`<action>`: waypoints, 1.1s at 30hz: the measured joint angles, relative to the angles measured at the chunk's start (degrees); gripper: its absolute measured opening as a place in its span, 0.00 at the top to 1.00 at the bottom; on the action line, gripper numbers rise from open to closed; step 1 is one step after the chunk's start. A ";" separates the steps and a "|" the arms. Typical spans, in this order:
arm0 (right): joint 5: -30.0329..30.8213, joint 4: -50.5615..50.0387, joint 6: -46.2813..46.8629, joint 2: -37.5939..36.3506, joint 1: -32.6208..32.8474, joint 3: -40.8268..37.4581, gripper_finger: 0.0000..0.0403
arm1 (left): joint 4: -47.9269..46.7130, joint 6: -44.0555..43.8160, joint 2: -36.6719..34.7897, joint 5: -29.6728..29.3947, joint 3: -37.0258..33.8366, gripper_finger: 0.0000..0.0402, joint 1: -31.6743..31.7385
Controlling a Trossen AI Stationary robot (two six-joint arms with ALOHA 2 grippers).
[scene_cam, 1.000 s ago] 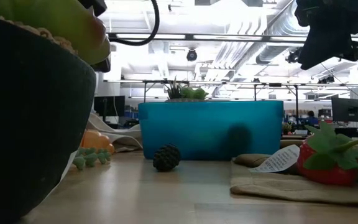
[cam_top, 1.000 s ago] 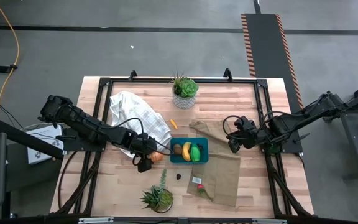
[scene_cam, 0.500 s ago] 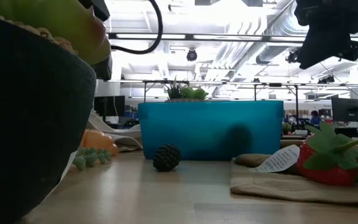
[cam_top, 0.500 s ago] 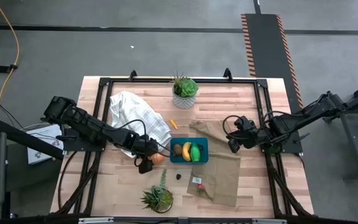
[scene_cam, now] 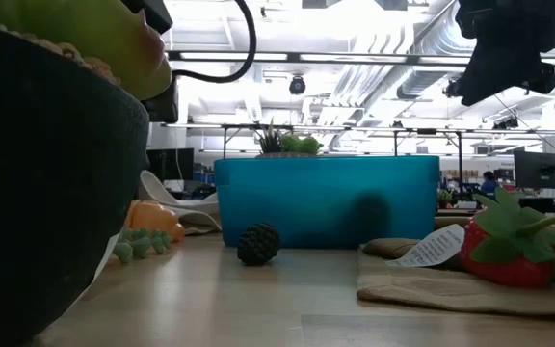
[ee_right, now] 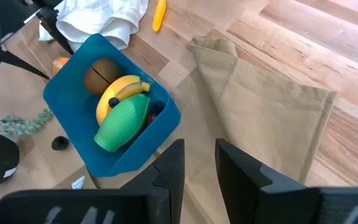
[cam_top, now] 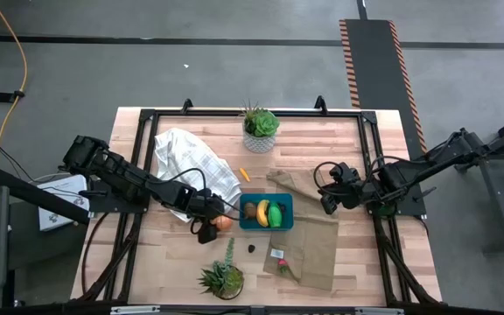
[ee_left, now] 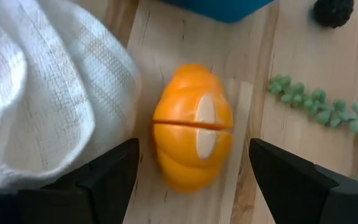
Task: Pick and placing Produce into tupperware
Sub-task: Put the brown croissant into the blue bin
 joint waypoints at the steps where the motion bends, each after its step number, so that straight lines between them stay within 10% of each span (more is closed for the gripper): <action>1: -0.01 -0.01 -0.37 0.02 0.00 0.00 0.80 | 0.50 0.14 0.00 -0.01 0.00 0.27 0.00; 33: 0.00 -0.01 -0.22 0.00 0.00 0.00 0.80 | 1.55 17.83 0.00 -2.37 0.00 0.27 -0.04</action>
